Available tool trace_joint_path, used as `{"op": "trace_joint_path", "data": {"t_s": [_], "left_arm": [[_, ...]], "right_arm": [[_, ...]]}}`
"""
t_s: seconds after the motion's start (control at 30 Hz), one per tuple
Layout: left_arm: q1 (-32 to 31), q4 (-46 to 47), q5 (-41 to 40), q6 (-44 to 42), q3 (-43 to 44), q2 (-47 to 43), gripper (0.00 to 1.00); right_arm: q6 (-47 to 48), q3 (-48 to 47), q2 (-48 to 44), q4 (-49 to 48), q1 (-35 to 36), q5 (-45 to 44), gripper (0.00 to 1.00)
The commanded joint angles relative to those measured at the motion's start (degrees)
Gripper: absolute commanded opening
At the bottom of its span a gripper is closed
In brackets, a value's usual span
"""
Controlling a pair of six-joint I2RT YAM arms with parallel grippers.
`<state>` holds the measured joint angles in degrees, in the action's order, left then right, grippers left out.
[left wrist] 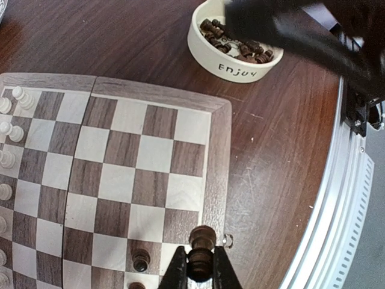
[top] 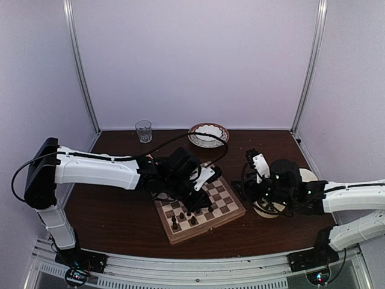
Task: Set up the chess pieces on the board
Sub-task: Place the king at e8.
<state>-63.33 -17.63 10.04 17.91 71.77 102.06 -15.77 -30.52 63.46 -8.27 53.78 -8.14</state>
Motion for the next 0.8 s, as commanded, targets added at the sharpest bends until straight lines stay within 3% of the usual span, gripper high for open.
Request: {"op": "trace_joint_path", "data": {"t_s": [0.0,0.13,0.33,0.43,0.6,0.77], "left_arm": [[-1.06,-0.72,-2.13,-2.53,1.64,1.23,0.0],[-1.96,-1.97,-3.51,-4.08,2.06,1.65,0.0],[-3.62,-2.3,-6.31,-5.89,1.28,0.8,0.0],[-4.03,-1.58,-6.62,-5.93,0.43,0.43,0.0],[-4.71,-0.37,-7.6,-5.77,-1.0,-0.32,0.0],[-5.09,-0.07,-8.51,-5.87,-0.52,0.55,0.0]], "right_arm": [[-6.88,-6.07,1.06,10.95,-4.7,-5.41,0.71],[-6.96,-9.63,4.12,11.59,-7.67,-8.21,0.73],[-6.4,-9.42,6.58,4.67,-8.24,-15.68,0.76],[-6.94,-8.24,7.19,2.81,-8.25,-14.07,0.78],[-7.08,-7.34,6.03,3.09,-8.25,-17.33,0.82],[-5.47,-1.75,1.65,-3.87,-8.25,-17.62,0.82]]}}
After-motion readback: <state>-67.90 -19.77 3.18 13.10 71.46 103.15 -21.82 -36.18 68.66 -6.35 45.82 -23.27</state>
